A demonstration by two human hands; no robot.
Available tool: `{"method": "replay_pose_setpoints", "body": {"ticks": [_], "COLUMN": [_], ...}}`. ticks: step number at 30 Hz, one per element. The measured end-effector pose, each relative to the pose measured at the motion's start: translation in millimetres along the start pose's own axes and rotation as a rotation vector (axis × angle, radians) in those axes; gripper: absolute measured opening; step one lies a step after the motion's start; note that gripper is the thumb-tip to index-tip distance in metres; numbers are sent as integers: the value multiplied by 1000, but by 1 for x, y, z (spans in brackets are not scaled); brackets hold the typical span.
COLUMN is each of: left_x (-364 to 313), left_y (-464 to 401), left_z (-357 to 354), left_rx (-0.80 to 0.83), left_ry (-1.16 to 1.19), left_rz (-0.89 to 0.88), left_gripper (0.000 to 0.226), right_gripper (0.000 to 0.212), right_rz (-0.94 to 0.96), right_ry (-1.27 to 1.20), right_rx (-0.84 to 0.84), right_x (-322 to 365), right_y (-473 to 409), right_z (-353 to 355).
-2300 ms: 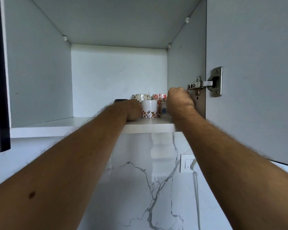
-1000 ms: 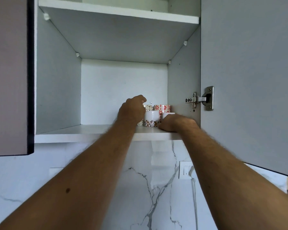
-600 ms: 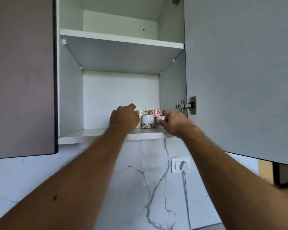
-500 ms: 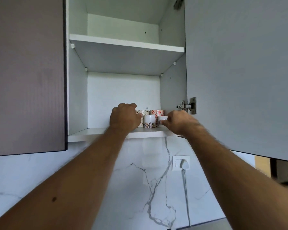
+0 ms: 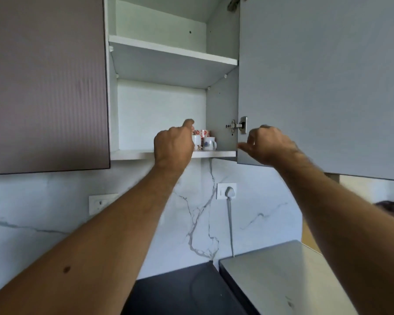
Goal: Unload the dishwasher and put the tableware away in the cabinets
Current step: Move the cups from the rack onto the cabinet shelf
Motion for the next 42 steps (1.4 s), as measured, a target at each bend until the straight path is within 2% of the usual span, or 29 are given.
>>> {"method": "replay_pose_setpoints", "body": {"ticks": [2,6,10,13,21,28,34,42], "left_x": [-14,-41,-70,-95,-161,-255,-334,-425], "left_y": [12,42,83,110,179,255,336,457], "left_z": [2,-10,-30,-47,-90,-124,-132,-149], "left_rx": [-2,32,126,211,412,591,753,933], "left_ry": [99,311,468,456,499,544,595,642], "left_rz": [-22,-27,104,69,44,60,82,-36], "left_gripper": [53,60,53,46,55,65,69,63], "right_gripper": [47,45,45,47,49,49,57,58], "right_rz": [-33,-92,-83,-120,-170,-229,-300,-387], "right_ry": [12,63,168,173,201,217,176,107], "right_rx": [-18,-16,64,106,271,416,528,650], "right_x": [-12,-39,-63,-82,-142,-236,-307,-368], "right_y": [22,69,111,138,214,306,392,507], "right_z": [10,14,5,-3,-38,-63,-85,-124]}}
Point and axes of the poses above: each hand's wrist, its own y-axis away from the middle knuckle, its own z-axis out of the back of the hand, x = y × z, the point moved 6 cm from there along -y, towards the middle knuckle, and after that the axes turned 15 degrees about y, right-handed, at the moved point
